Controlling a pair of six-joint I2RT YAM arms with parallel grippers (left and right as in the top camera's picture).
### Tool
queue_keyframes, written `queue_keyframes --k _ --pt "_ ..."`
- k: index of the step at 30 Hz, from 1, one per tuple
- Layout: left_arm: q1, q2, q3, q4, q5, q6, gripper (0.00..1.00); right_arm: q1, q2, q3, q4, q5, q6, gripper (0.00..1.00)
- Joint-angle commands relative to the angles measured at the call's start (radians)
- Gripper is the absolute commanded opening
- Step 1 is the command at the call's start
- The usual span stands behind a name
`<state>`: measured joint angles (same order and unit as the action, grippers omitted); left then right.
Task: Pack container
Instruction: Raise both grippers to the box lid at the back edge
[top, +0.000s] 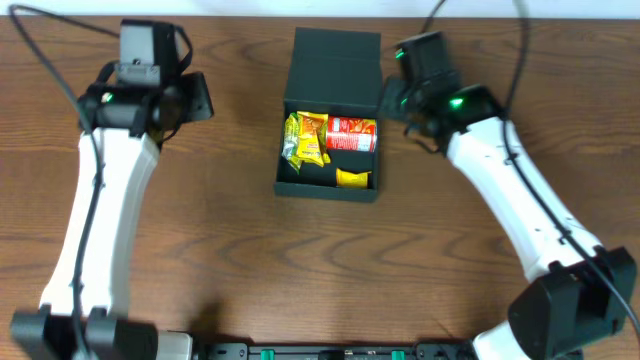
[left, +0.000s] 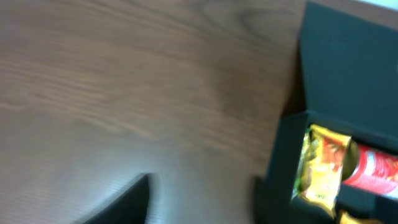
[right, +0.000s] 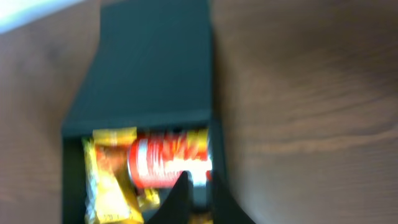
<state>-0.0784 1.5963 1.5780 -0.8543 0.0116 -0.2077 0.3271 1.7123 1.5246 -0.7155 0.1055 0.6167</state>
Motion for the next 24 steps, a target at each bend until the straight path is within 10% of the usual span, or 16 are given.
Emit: queue_keyframes --k 1,13,24 --pt "0.006 0.100 -0.005 0.092 0.121 0.004 0.06 -0.073 -0.016 0.015 0.012 0.017 0.092 0.02" --pt "-0.012 0.330 0.017 0.424 0.267 -0.172 0.06 -0.210 0.156 0.017 0.172 -0.200 0.204 0.02" --pt "-0.050 0.619 0.234 0.405 0.299 -0.311 0.05 -0.234 0.391 0.063 0.208 -0.333 0.373 0.02"
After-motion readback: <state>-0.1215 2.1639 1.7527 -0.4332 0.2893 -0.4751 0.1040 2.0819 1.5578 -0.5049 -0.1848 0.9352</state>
